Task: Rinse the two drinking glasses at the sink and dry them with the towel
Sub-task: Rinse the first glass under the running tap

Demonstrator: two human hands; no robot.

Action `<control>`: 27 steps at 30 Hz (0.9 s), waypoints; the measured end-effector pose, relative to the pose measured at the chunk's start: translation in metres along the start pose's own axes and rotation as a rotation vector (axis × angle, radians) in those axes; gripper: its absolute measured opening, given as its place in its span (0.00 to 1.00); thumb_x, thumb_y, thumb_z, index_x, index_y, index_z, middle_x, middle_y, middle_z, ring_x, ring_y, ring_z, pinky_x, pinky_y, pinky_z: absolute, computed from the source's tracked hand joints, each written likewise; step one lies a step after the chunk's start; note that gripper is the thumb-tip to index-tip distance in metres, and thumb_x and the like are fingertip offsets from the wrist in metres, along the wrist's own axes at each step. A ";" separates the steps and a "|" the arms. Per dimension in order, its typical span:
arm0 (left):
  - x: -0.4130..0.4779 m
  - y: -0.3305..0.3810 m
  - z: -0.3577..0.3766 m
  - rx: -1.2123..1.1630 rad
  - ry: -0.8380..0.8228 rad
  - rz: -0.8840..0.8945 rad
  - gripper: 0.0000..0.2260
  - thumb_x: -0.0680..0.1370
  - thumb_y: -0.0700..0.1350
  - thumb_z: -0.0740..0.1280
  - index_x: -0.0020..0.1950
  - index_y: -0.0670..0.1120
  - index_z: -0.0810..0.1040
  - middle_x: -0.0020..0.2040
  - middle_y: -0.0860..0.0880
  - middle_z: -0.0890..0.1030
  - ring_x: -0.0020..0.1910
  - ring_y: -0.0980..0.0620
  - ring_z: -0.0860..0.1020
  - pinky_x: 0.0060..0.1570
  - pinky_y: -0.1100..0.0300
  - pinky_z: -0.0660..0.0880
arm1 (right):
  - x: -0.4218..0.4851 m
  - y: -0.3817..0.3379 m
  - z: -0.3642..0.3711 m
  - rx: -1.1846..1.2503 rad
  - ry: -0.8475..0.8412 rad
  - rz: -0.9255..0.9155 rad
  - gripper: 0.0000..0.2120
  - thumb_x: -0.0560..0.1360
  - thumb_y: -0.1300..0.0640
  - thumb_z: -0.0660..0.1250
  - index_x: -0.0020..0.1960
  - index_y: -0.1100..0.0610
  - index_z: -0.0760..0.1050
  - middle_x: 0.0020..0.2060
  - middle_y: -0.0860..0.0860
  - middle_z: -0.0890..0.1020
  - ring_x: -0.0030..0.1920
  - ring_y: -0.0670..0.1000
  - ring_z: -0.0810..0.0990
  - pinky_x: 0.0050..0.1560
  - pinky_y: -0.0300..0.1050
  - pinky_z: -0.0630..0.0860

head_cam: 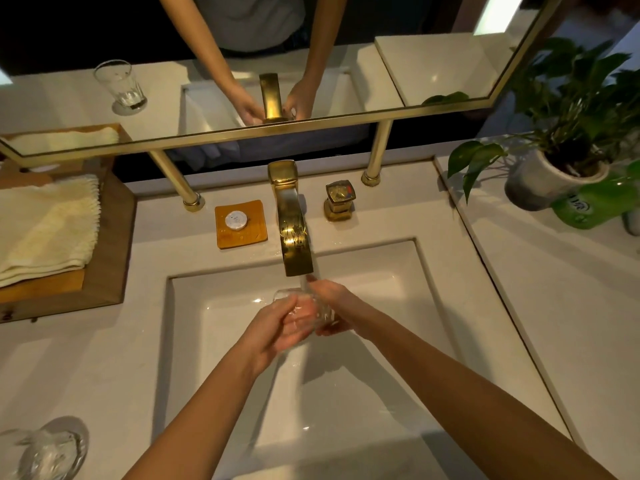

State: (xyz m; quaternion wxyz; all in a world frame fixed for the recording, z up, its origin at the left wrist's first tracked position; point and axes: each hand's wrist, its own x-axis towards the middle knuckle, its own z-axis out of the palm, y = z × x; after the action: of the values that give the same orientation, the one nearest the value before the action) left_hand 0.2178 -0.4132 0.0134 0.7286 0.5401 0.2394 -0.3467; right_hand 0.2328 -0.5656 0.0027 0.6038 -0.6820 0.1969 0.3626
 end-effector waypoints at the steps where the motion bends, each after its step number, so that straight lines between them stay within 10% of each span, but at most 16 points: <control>1: 0.000 0.002 -0.001 0.273 0.044 0.098 0.09 0.77 0.48 0.65 0.47 0.45 0.82 0.41 0.44 0.85 0.39 0.48 0.83 0.43 0.54 0.81 | 0.000 0.006 0.001 0.013 -0.050 0.020 0.25 0.75 0.34 0.60 0.59 0.53 0.72 0.48 0.56 0.82 0.41 0.51 0.82 0.37 0.42 0.78; 7: 0.003 0.005 0.007 0.995 0.357 0.595 0.14 0.68 0.60 0.71 0.38 0.50 0.77 0.42 0.52 0.79 0.41 0.53 0.77 0.43 0.53 0.77 | 0.005 0.027 0.017 0.732 -0.107 0.089 0.21 0.78 0.39 0.59 0.46 0.54 0.80 0.35 0.51 0.82 0.33 0.47 0.78 0.29 0.36 0.72; 10: 0.008 0.001 0.010 0.928 0.450 0.586 0.31 0.64 0.57 0.76 0.60 0.49 0.68 0.58 0.54 0.66 0.57 0.56 0.69 0.55 0.58 0.72 | 0.009 0.028 0.017 0.915 -0.194 0.065 0.19 0.79 0.44 0.60 0.52 0.56 0.81 0.42 0.52 0.82 0.36 0.48 0.80 0.30 0.37 0.74; 13: 0.003 0.000 0.021 0.455 0.201 0.353 0.32 0.68 0.46 0.76 0.67 0.50 0.64 0.62 0.48 0.72 0.60 0.50 0.74 0.53 0.59 0.74 | 0.009 0.032 0.014 0.959 -0.255 0.090 0.20 0.79 0.45 0.59 0.60 0.58 0.78 0.49 0.54 0.83 0.44 0.50 0.81 0.41 0.41 0.77; 16: 0.002 -0.003 0.025 0.280 0.133 0.341 0.20 0.70 0.40 0.74 0.57 0.52 0.72 0.53 0.50 0.79 0.55 0.51 0.78 0.42 0.66 0.74 | 0.008 0.032 0.008 0.728 -0.215 0.111 0.22 0.79 0.42 0.57 0.58 0.57 0.80 0.52 0.55 0.83 0.52 0.53 0.81 0.48 0.46 0.80; 20: 0.007 0.000 0.024 0.507 0.176 0.453 0.31 0.65 0.44 0.78 0.64 0.50 0.68 0.54 0.52 0.77 0.53 0.53 0.77 0.37 0.68 0.76 | 0.000 0.022 -0.012 0.349 -0.147 0.039 0.30 0.78 0.33 0.54 0.66 0.53 0.73 0.61 0.57 0.78 0.60 0.57 0.79 0.48 0.52 0.81; 27: 0.009 -0.003 0.028 0.749 0.258 0.540 0.27 0.63 0.51 0.77 0.59 0.52 0.70 0.47 0.56 0.77 0.47 0.57 0.78 0.40 0.68 0.73 | -0.007 -0.032 -0.028 -0.461 -0.120 -0.066 0.17 0.73 0.56 0.72 0.60 0.61 0.75 0.48 0.60 0.82 0.38 0.52 0.82 0.37 0.41 0.80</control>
State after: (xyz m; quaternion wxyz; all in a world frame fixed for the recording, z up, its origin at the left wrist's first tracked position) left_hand 0.2206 -0.4427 0.0132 0.5120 0.8471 0.0376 -0.1375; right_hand 0.2584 -0.5877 0.0300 0.4544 -0.7850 0.0506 0.4180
